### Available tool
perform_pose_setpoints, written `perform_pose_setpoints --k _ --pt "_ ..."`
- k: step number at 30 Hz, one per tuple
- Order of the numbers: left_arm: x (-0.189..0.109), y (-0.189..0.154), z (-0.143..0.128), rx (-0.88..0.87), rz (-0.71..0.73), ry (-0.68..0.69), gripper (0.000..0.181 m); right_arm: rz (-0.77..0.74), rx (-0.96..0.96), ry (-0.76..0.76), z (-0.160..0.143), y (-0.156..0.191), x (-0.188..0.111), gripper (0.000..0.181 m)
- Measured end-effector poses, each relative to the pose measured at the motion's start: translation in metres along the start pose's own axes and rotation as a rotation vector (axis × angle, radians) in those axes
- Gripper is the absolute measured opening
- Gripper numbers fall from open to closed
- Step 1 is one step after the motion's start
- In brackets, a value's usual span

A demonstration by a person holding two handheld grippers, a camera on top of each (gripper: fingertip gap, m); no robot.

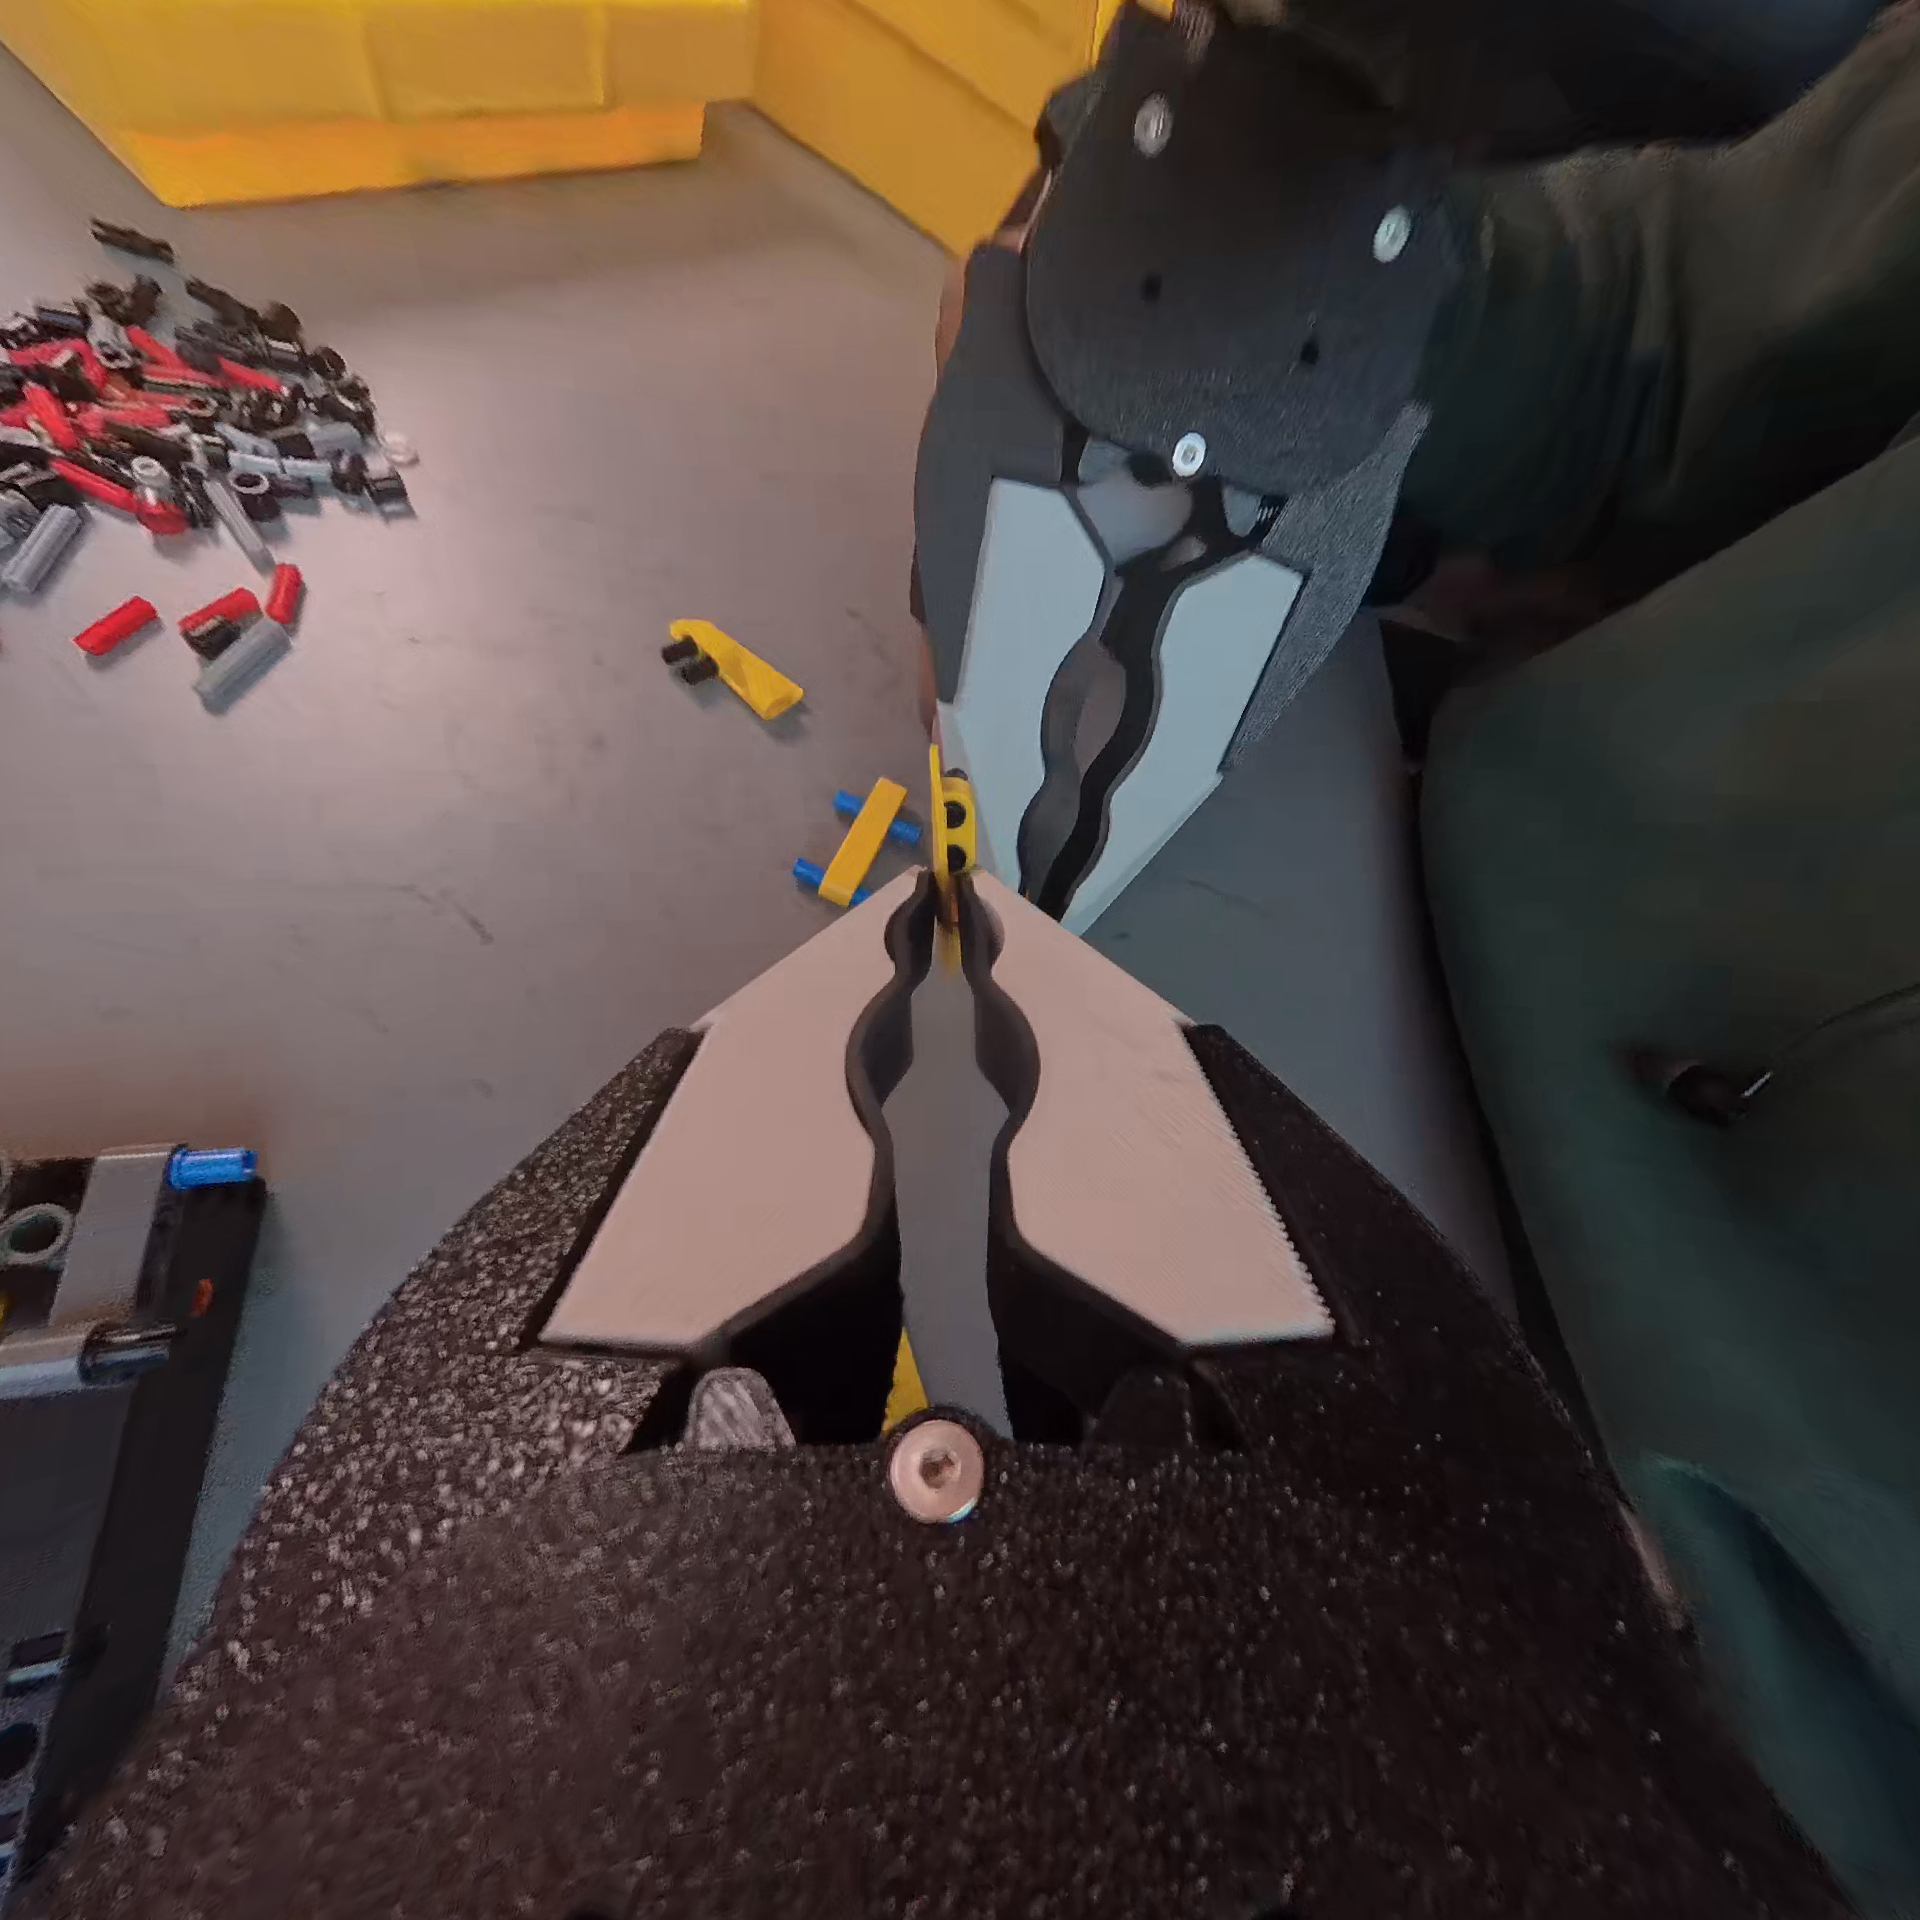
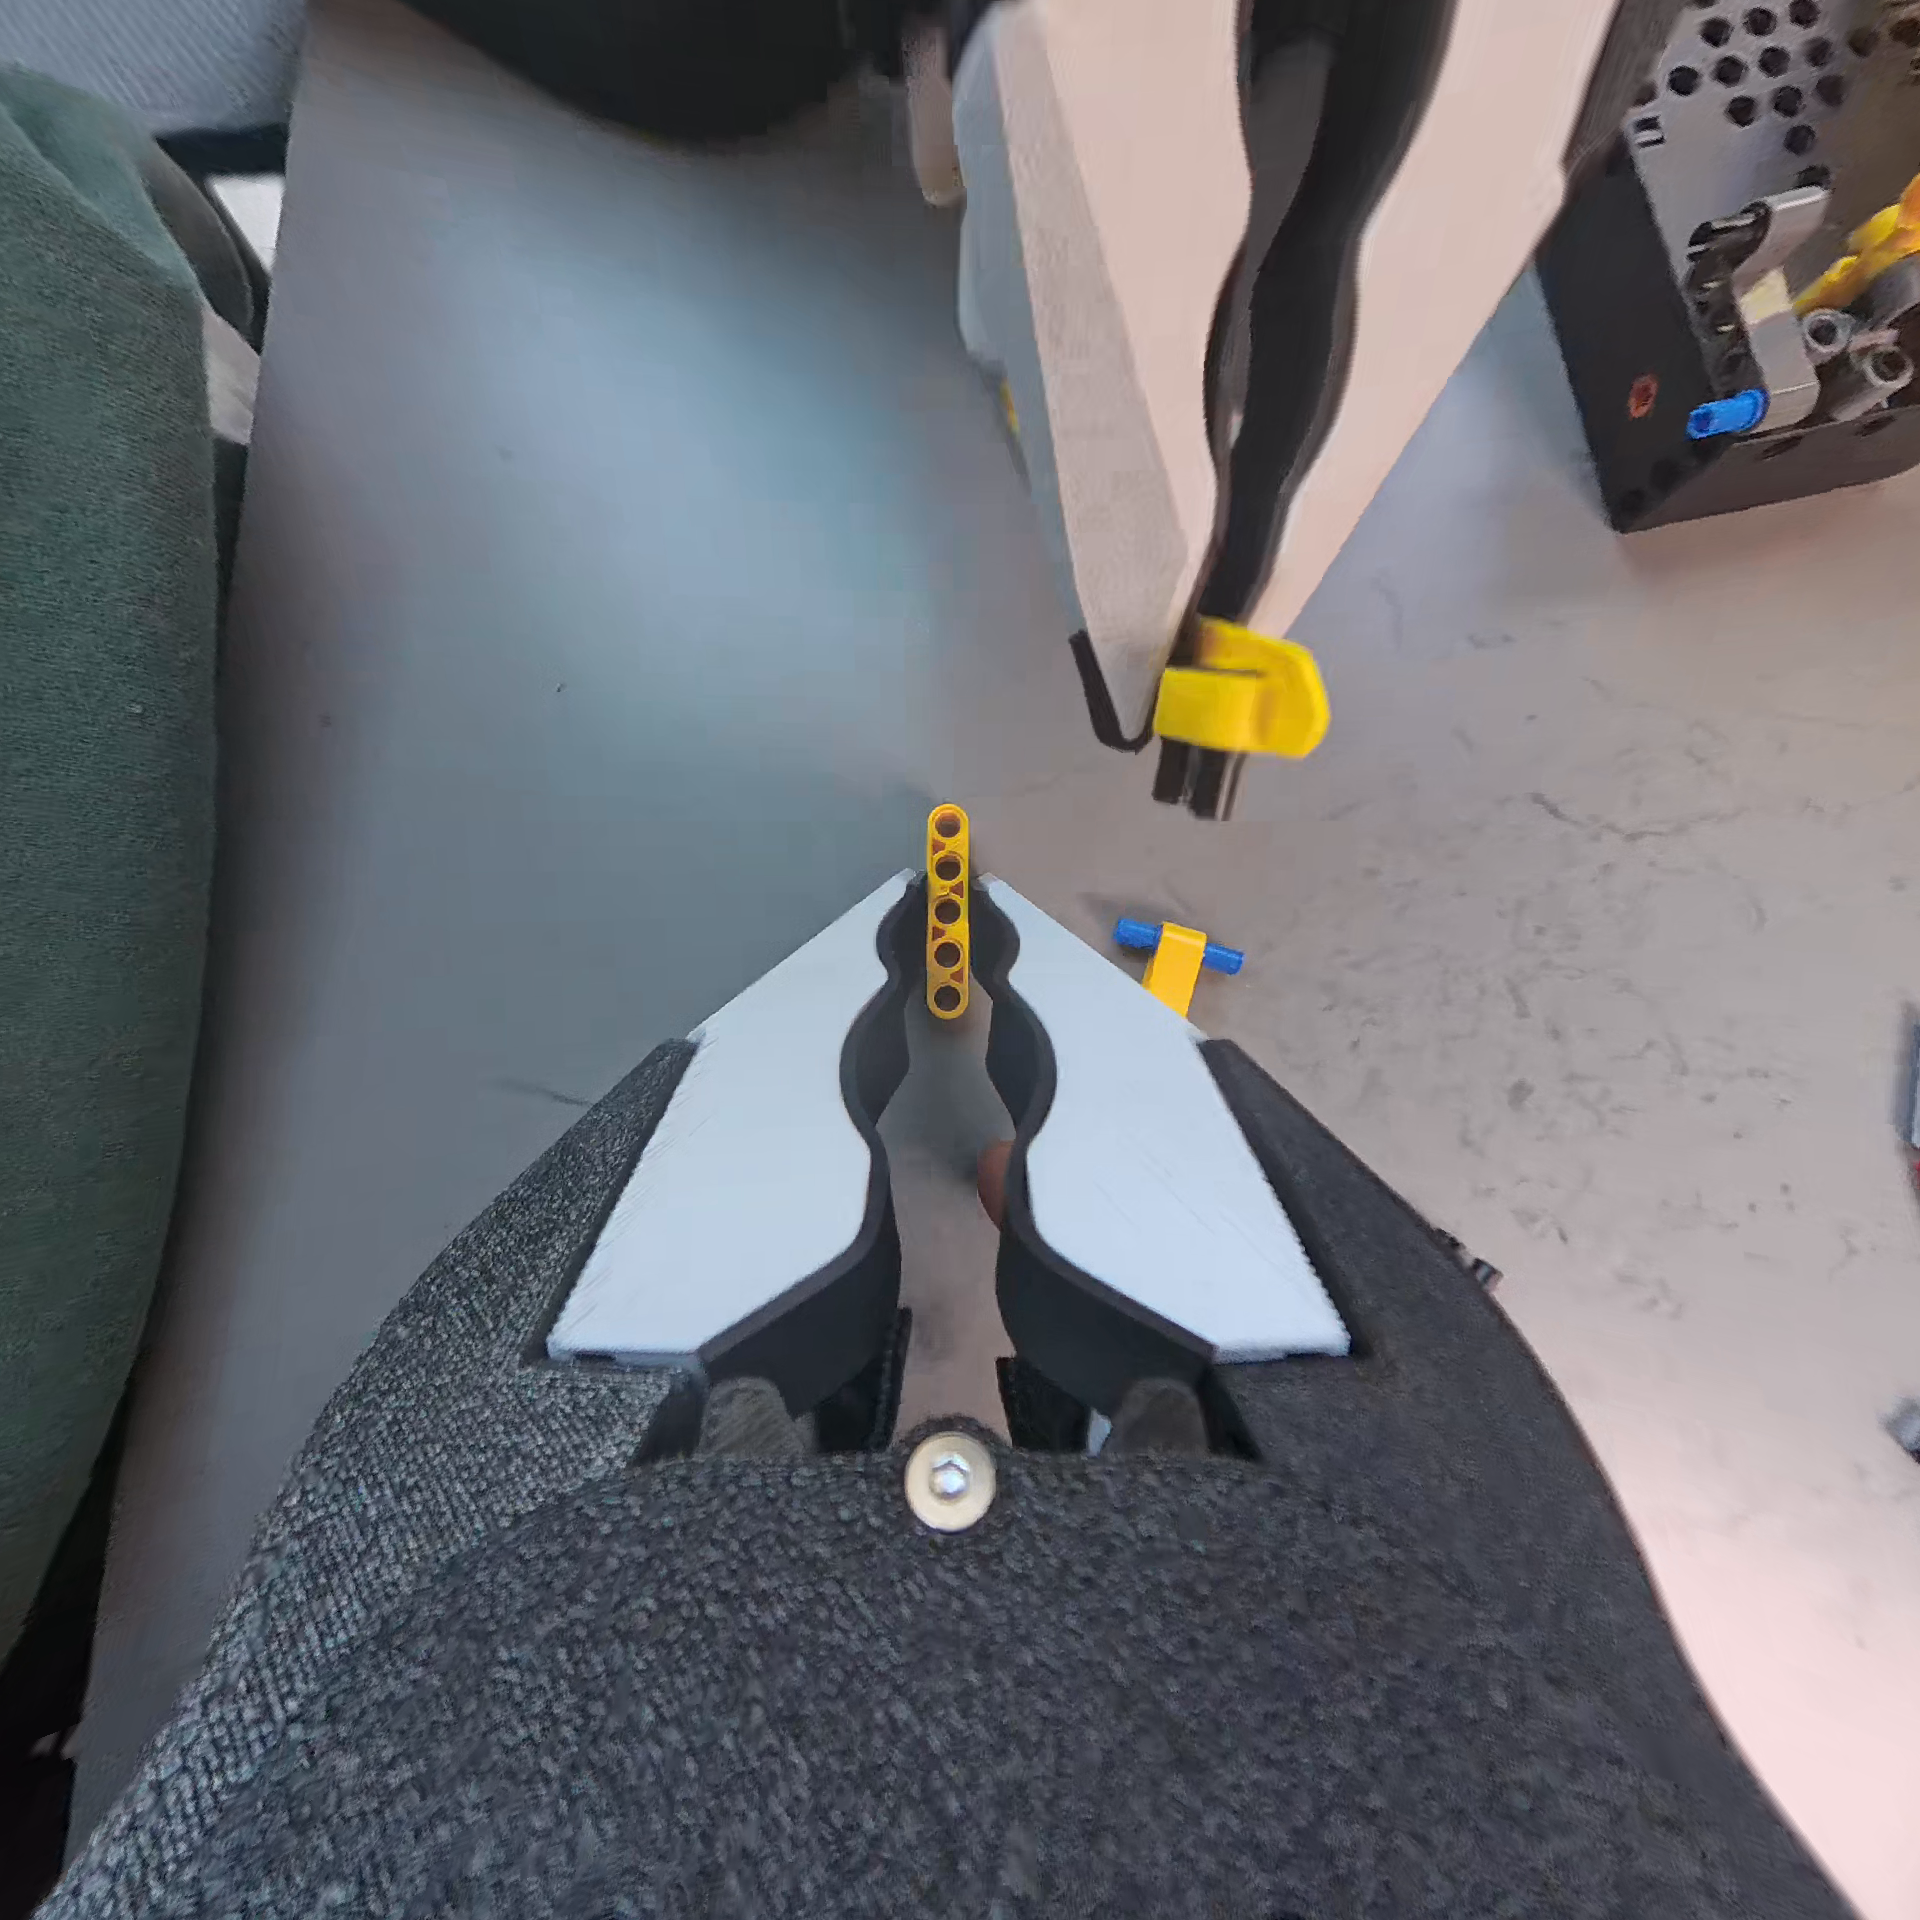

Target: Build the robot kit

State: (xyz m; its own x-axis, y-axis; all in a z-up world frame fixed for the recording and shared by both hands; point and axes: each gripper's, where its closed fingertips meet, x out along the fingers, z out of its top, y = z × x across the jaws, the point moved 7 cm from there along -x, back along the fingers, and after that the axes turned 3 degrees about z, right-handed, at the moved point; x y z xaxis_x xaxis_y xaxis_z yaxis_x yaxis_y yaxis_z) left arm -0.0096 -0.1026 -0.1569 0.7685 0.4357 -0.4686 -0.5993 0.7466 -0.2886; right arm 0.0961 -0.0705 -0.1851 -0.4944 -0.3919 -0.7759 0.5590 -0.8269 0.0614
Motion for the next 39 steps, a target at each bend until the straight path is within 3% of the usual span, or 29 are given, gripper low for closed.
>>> perform_pose_setpoints --k 2,7,9,25,39 --pt "-0.011 0.002 0.013 -0.070 -0.041 -0.150 0.003 -0.005 0.118 -0.196 0.002 -0.009 -0.013 0.007" --pt "-0.036 0.010 0.040 -0.250 -0.101 -0.533 0.002 0.060 0.405 -1.050 0.022 -0.040 -0.100 0.007" --pt "-0.037 0.009 0.049 -0.302 -0.126 -0.617 0.002 0.111 0.493 -1.251 0.022 -0.045 -0.110 0.007" --pt "-0.021 0.001 0.053 -0.370 -0.115 -0.630 0.002 0.367 0.684 -1.352 0.027 -0.050 -0.081 0.006" --pt "-0.019 0.007 0.044 -0.412 -0.076 -0.573 0.002 0.347 0.723 -1.281 0.020 -0.055 -0.070 0.006"
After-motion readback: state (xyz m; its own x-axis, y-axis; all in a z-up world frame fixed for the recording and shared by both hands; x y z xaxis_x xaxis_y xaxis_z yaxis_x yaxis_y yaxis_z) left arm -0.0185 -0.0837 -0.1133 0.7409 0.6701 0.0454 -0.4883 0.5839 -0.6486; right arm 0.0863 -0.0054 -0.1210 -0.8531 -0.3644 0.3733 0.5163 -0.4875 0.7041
